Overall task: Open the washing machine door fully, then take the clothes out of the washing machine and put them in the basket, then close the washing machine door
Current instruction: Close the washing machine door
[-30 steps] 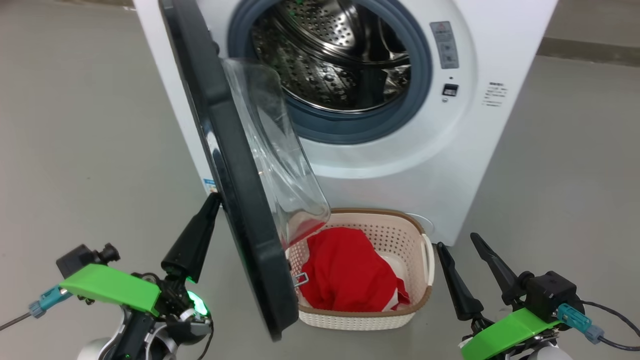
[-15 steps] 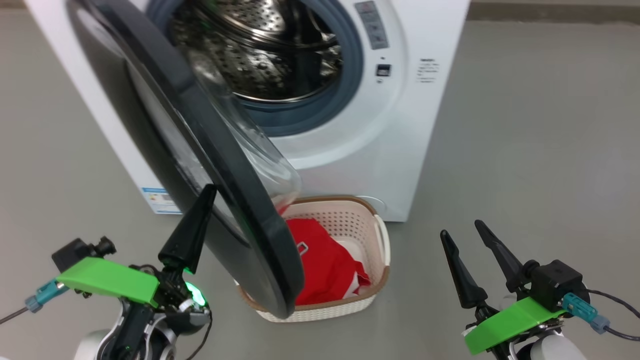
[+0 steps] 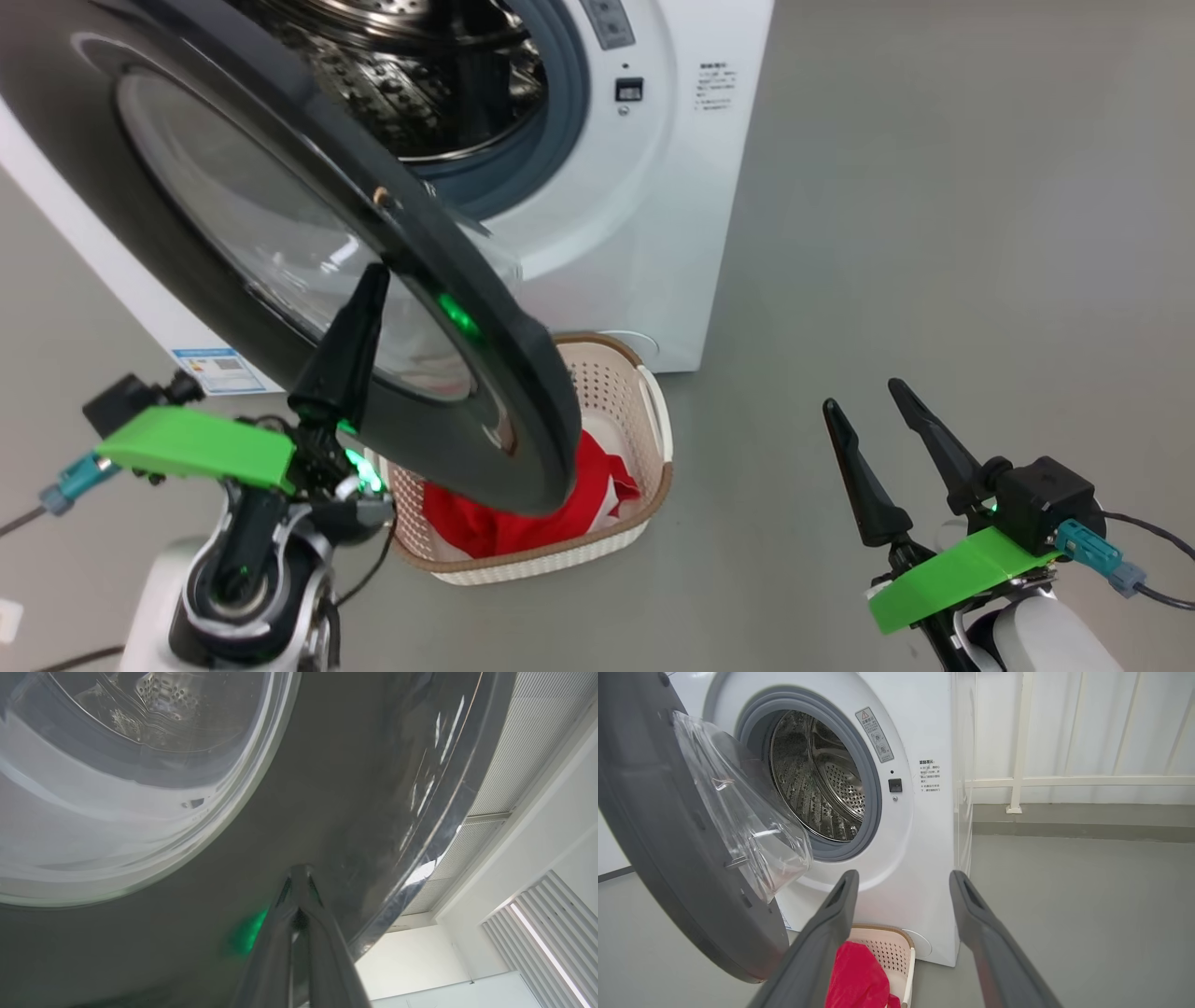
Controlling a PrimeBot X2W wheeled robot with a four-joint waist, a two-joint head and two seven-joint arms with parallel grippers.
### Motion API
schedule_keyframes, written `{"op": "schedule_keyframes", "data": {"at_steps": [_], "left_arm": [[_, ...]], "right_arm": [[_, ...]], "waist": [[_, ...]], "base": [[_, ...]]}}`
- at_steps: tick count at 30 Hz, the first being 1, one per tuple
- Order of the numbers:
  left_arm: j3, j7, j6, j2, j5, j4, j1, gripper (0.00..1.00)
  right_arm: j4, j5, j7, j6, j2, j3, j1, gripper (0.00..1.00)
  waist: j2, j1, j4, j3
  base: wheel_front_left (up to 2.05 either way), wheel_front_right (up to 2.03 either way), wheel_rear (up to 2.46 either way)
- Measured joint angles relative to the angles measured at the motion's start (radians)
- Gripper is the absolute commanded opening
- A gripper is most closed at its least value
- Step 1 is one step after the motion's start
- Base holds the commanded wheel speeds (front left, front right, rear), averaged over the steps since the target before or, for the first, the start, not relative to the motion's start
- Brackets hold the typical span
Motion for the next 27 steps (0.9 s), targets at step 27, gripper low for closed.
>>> {"op": "schedule_keyframes", "data": {"at_steps": [27], "left_arm": [[0.032,-0.105,-0.111,-0.008,-0.003,0.301,-0.432,0.00]], "right_arm": [[-0.017,0.004,0.000,0.000,0.001,0.010,-0.071,1.00]], "waist": [[-0.0001,0.0001,-0.149,0.146]], "base": [[0.00,0.00,0.00]]}}
